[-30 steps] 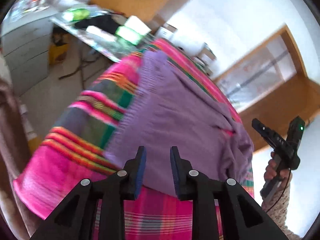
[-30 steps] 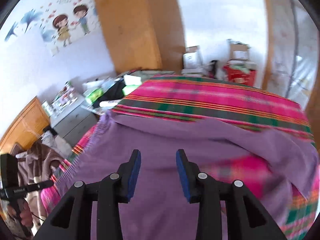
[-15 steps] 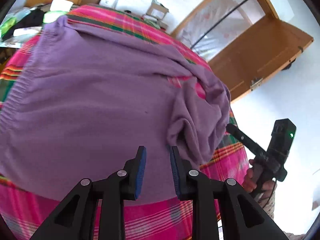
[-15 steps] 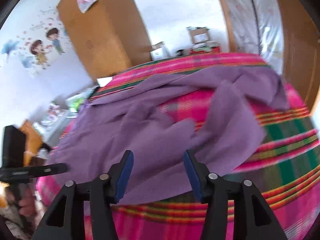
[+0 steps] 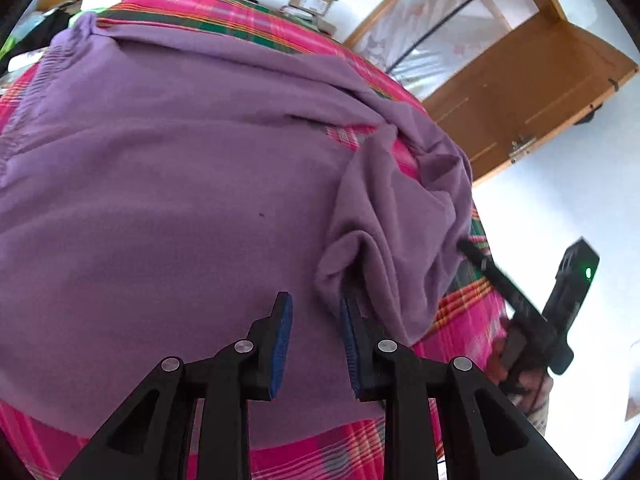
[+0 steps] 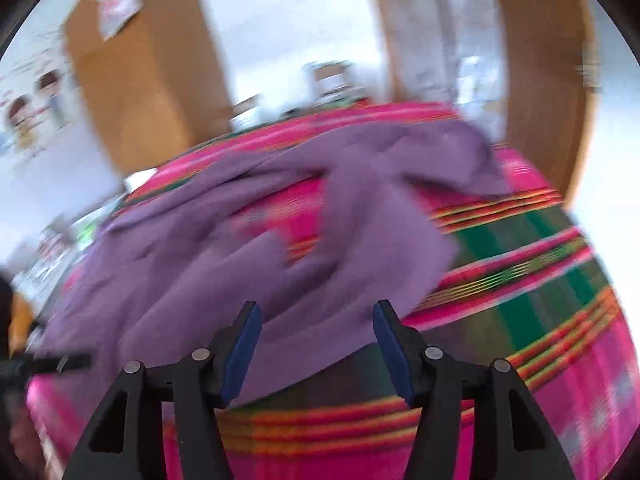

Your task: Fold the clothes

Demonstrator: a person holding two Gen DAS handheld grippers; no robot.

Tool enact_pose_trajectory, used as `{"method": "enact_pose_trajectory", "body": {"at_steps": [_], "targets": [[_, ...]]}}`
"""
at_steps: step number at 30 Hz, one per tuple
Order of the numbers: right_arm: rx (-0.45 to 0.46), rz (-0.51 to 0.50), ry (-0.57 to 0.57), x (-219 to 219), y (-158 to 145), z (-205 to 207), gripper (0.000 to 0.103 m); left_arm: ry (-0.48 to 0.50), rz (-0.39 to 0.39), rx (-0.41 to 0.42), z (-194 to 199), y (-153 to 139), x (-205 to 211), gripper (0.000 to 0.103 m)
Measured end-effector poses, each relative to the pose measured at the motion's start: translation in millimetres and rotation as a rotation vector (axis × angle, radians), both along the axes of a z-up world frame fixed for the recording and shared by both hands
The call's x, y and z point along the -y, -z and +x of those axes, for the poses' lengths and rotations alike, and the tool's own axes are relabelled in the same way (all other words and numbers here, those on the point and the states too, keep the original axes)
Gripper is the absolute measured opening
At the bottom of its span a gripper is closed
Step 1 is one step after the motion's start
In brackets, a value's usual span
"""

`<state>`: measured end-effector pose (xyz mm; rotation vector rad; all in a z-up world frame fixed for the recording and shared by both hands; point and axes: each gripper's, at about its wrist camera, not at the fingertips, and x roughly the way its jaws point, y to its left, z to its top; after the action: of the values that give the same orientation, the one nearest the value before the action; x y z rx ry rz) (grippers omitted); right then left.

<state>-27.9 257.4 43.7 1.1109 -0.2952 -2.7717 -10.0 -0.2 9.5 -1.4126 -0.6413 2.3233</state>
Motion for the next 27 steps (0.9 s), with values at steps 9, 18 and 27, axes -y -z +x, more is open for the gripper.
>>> {"method": "enact_pose_trajectory", "body": {"at_steps": [9,18,27], "targets": [[0.051,-0.049,0.079,-24.0,8.4,-25.9,0.058,0.01,0.007,0.017,-9.1,5.7,-7.5,0.026],[0.093,-0.149,-0.019,-13.1,17.2,-30.9,0.058,0.004,0.026,0.019,-12.8,7.6,-7.8,0.026],[0.166,-0.447,-0.01,-38.1,28.8,-35.0,0.062,0.01,0.022,0.011,-12.6,7.0,-8.2,0.026]]}}
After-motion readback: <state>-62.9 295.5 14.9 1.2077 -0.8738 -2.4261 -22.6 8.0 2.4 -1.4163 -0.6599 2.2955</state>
